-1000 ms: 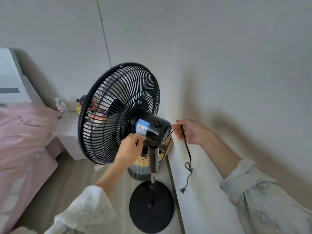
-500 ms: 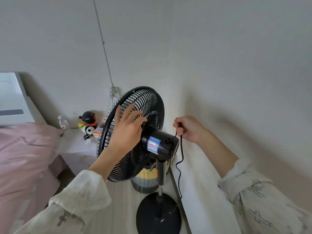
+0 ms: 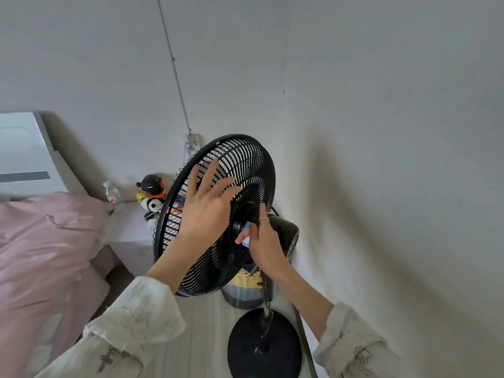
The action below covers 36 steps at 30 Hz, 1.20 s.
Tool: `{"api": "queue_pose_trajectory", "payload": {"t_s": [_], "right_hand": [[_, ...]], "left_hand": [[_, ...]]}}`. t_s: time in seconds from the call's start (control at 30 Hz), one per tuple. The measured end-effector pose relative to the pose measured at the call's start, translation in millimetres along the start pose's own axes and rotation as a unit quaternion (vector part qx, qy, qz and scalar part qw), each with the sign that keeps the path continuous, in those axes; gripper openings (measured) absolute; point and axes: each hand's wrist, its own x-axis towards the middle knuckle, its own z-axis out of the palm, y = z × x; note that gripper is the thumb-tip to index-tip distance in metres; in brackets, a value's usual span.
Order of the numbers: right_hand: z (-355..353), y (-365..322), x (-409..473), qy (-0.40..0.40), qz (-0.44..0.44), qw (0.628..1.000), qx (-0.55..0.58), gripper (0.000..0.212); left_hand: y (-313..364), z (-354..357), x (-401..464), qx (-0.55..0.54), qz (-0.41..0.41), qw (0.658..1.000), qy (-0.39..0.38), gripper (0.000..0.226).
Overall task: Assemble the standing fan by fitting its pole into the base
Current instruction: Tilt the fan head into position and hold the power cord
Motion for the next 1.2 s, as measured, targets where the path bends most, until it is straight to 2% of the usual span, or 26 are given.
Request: {"api": "queue_pose_trajectory", "payload": {"t_s": [0.07, 0.13, 0.2, 0.3, 0.4, 0.5, 0.57, 0.63, 0.7, 0.77, 0.87, 0.97, 1.1, 1.2], "right_hand": [[-0.3, 10.1, -3.9, 0.041, 0.029, 0.998, 0.025, 0.054], [-1.3, 15.9, -4.3, 0.078, 0.037, 0.996, 0.014, 0.044], [2.5, 17.7, -0.8, 0.082, 0.03, 0.996, -0.002, 0.037], [14.9, 16.3, 0.9, 0.025, 0.019, 0.999, -0.03, 0.028], [27.0, 27.4, 2.8, -0.028, 0.008, 0.997, -0.075, 0.046], [24.7, 45.1, -3.5, -0.06, -0.002, 0.991, -0.116, 0.05], [20.6, 52.8, -8.4, -0.073, -0.024, 0.994, -0.083, 0.051], [18.6, 55.2, -12.4, -0.069, -0.028, 0.994, -0.073, 0.045], [19.4, 58.2, -13.9, -0.062, -0.023, 0.994, -0.09, 0.028], [20.7, 62.9, -14.4, -0.054, -0.025, 0.992, -0.111, 0.027], [19.7, 73.4, -17.9, -0.055, -0.063, 0.988, -0.126, 0.034], [15.2, 95.5, -26.8, -0.091, -0.074, 0.984, -0.138, 0.049], [7.8, 121.8, -29.3, -0.105, 0.0, 0.991, -0.084, 0.04], [0.4, 130.1, -28.7, -0.137, 0.07, 0.987, -0.033, 0.019]], "left_hand": [[-1.0, 3.8, 0.0, -0.005, -0.004, 1.0, 0.016, 0.035], [-3.4, 7.1, 0.3, -0.01, -0.005, 1.0, 0.027, 0.035], [-5.2, 8.8, 0.6, -0.009, -0.004, 0.999, 0.031, 0.033], [-6.7, 9.9, -1.4, -0.001, 0.007, 1.0, 0.027, 0.03], [-8.0, 9.2, -4.3, 0.018, 0.03, 0.999, 0.017, 0.026], [-3.2, 11.0, -6.9, 0.042, 0.048, 0.998, -0.001, 0.022], [4.7, 20.2, -10.0, 0.039, 0.081, 0.994, -0.066, 0.032], [13.7, 38.3, -13.2, -0.023, 0.108, 0.979, -0.171, 0.045], [18.9, 54.0, -12.1, -0.093, 0.096, 0.954, -0.269, 0.049], [21.6, 64.3, -6.3, -0.14, 0.076, 0.935, -0.318, 0.053], [21.3, 72.5, 3.0, -0.188, -0.001, 0.935, -0.302, 0.063], [21.8, 76.7, 5.5, -0.217, -0.018, 0.936, -0.278, 0.052], [14.5, 78.7, 2.0, -0.282, -0.052, 0.925, -0.248, 0.041], [16.5, 82.9, -6.7, -0.288, -0.046, 0.916, -0.276, 0.046]]}}
